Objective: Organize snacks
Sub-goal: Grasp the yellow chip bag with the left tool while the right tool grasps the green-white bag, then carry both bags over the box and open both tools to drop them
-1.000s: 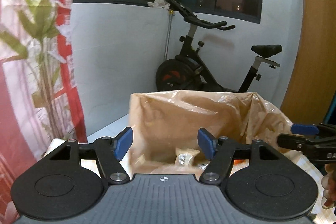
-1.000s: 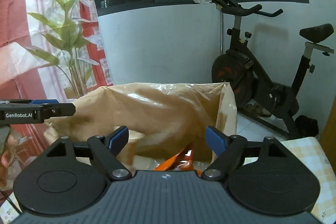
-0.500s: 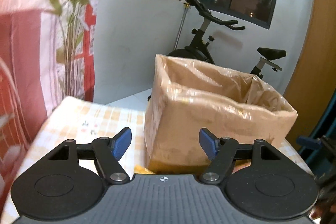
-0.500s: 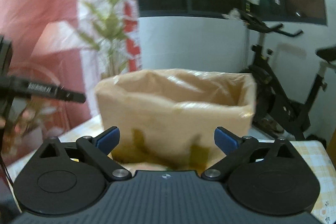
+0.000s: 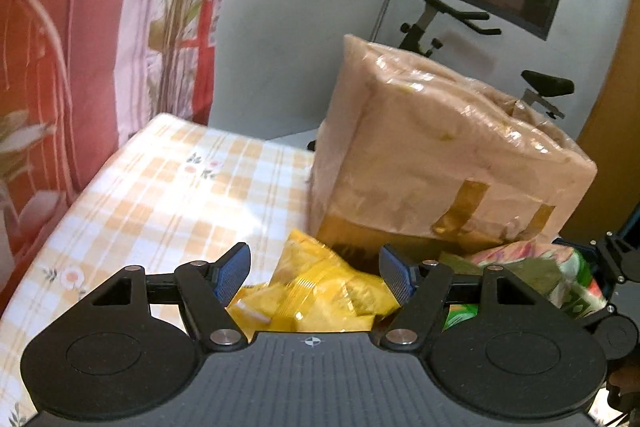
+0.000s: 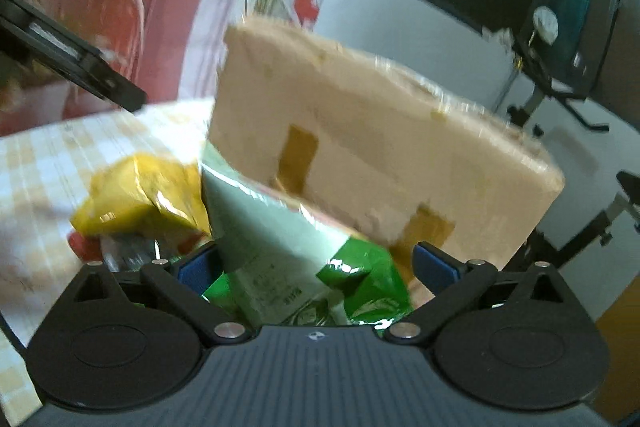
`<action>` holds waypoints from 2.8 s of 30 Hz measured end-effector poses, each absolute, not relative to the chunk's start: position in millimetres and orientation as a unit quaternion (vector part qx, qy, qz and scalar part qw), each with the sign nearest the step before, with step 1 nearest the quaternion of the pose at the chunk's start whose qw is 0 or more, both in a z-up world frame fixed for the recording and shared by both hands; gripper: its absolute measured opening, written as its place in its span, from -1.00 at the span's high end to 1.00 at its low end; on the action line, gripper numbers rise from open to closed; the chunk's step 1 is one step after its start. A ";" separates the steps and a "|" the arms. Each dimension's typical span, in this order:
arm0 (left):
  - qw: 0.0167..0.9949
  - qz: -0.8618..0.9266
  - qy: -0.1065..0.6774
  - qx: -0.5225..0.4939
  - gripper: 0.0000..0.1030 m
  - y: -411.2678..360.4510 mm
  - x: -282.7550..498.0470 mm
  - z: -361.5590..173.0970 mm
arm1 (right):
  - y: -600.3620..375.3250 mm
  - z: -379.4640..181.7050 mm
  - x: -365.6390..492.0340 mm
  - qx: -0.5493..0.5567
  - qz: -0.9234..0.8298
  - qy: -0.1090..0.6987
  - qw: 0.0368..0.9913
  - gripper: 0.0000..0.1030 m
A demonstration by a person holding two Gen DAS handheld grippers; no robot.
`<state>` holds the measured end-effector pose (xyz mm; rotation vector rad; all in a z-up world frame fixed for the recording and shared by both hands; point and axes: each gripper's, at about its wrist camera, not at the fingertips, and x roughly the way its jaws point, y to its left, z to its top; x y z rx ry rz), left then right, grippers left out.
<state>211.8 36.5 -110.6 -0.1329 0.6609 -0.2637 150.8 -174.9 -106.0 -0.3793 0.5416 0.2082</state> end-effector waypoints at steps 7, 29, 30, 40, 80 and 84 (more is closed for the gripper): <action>0.929 -0.137 0.341 -0.045 -0.47 30.6 211.4 -130.7 | -196.1 -114.6 153.5 -0.098 0.083 0.279 0.952 -0.76; 0.900 -0.154 0.390 0.120 -0.76 -7.9 245.3 -182.4 | -212.6 -106.7 135.5 -0.046 0.076 0.271 0.959 -0.64; 0.900 -0.153 0.390 0.120 -0.75 -7.5 246.0 -182.7 | -212.9 -106.6 135.2 -0.046 0.076 0.270 0.959 -0.64; 0.928 -0.137 0.347 -0.004 -0.32 28.0 222.2 -155.3 | -218.4 -103.8 126.8 -0.024 0.080 0.257 0.963 -0.63; 0.936 -0.292 0.171 -0.099 -0.34 -51.8 287.0 1.9 | -291.7 45.7 206.5 0.146 0.103 0.084 0.980 -0.56; 0.930 -0.290 0.199 -0.101 -0.35 -68.0 317.0 -10.5 | -298.3 26.6 231.4 0.190 0.076 0.117 0.972 -0.56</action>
